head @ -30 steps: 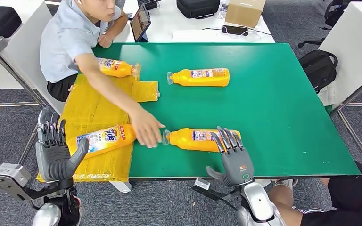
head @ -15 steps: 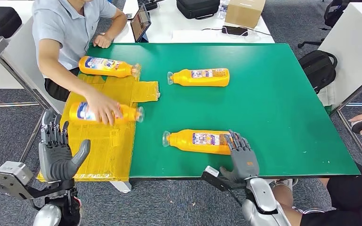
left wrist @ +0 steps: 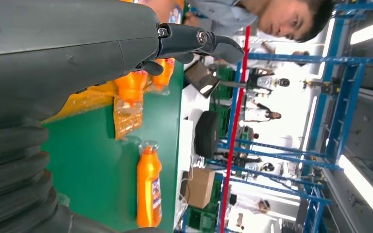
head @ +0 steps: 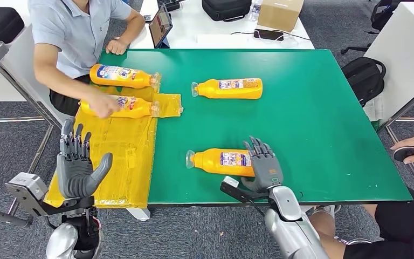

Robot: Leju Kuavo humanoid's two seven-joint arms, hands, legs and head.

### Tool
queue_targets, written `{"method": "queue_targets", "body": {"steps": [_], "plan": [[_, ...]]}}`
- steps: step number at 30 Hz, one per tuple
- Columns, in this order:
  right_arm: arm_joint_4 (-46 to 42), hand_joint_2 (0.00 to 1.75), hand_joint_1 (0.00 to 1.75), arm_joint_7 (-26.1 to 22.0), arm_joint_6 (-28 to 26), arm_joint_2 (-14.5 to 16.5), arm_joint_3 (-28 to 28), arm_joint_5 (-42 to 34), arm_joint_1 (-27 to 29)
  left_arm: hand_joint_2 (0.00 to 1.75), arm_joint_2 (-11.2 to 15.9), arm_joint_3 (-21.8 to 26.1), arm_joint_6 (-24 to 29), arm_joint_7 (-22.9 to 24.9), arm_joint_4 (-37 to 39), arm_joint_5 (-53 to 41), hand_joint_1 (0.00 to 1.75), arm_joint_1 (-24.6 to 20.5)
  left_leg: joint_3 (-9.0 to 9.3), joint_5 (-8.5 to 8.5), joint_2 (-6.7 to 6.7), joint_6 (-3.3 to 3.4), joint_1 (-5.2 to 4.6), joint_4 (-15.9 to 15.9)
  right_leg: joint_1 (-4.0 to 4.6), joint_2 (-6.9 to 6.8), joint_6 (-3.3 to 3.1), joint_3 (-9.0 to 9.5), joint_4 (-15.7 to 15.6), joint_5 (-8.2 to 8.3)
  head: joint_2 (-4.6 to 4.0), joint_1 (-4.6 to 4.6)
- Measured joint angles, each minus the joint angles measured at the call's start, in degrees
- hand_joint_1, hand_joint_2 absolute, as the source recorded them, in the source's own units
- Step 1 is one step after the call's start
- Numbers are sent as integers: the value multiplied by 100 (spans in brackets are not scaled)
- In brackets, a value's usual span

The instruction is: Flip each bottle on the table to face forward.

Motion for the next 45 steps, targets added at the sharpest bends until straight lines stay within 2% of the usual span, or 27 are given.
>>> {"method": "queue_targets", "body": {"steps": [11, 13, 14, 15, 17, 18, 19, 25, 30, 33, 40, 45], "plan": [[761, 175, 0, 534, 529, 135, 107, 130, -541, 175, 0, 6, -74, 189, 104, 168, 0, -50, 25, 0, 6, 0, 0, 0, 0, 2, -1, 18, -2, 1, 0, 1], [823, 175, 0, 803, 748, 139, 144, 259, -593, 175, 0, 12, -75, 240, 104, 145, 0, -35, 37, -3, 10, -1, 0, 0, 1, 5, -5, 25, -3, 4, 0, 1], [854, 175, 9, 1018, 942, 141, 176, 360, -629, 175, 0, 16, -80, 276, 103, 118, 0, -15, 49, -7, 15, -4, 0, -1, 1, 9, -8, 32, -3, 5, 0, 0], [887, 175, 30, 1237, 1150, 144, 213, 460, -673, 175, 0, 21, -95, 309, 100, 88, 0, 10, 64, -11, 21, -6, 1, -1, 1, 15, -10, 37, -5, 5, 0, -1], [971, 175, 117, 1589, 1541, 151, 291, 637, -765, 175, 0, 32, -152, 374, 90, 39, 0, 63, 99, -21, 27, -9, 2, -3, 2, 22, -18, 35, -8, -9, 0, -1], [1014, 175, 152, 1701, 1685, 152, 330, 705, -801, 175, 0, 40, -184, 403, 79, 23, 0, 85, 115, -27, 26, -7, 2, -4, 3, 22, -21, 37, -9, -20, 0, 1], [1051, 175, 175, 1779, 1802, 155, 370, 758, -828, 175, 0, 52, -212, 428, 68, 6, 0, 104, 128, -35, 23, -8, 3, -5, 3, 21, -23, 41, -10, -31, 0, 2], [1121, 175, 175, 1822, 2090, 166, 548, 822, -882, 175, -2, 115, -290, 495, 50, -100, 0, 165, 148, -26, 14, 0, 2, -5, 3, 19, -26, 68, -10, -27, 0, 2], [1119, 175, 175, 1374, 2140, 129, 574, 329, -908, 175, 0, 165, -306, 488, 51, -181, 0, 172, 168, -29, 13, -1, 2, -5, 4, 19, -20, 88, -10, -17, 0, 2], [1119, 175, 175, 873, 2203, 70, 551, -175, -930, 175, 6, 178, -316, 446, 70, -179, 0, 135, 179, -40, 14, -4, 2, -5, 5, 20, -20, 93, -11, -20, 0, 2], [877, 175, 175, -720, 2157, -34, 298, -1770, -719, 175, 26, 138, -287, 361, 262, -8, 0, 8, 195, -53, 60, -11, 4, -5, 7, 58, -23, 129, -10, -13, 0, 2], [223, 175, 175, -1286, 1763, 97, 176, -2697, -262, 175, 22, -27, -37, 359, 481, -93, 0, 4, 169, -42, 56, -8, 9, -4, 12, 55, -21, 135, -7, -9, 0, 1]]}}
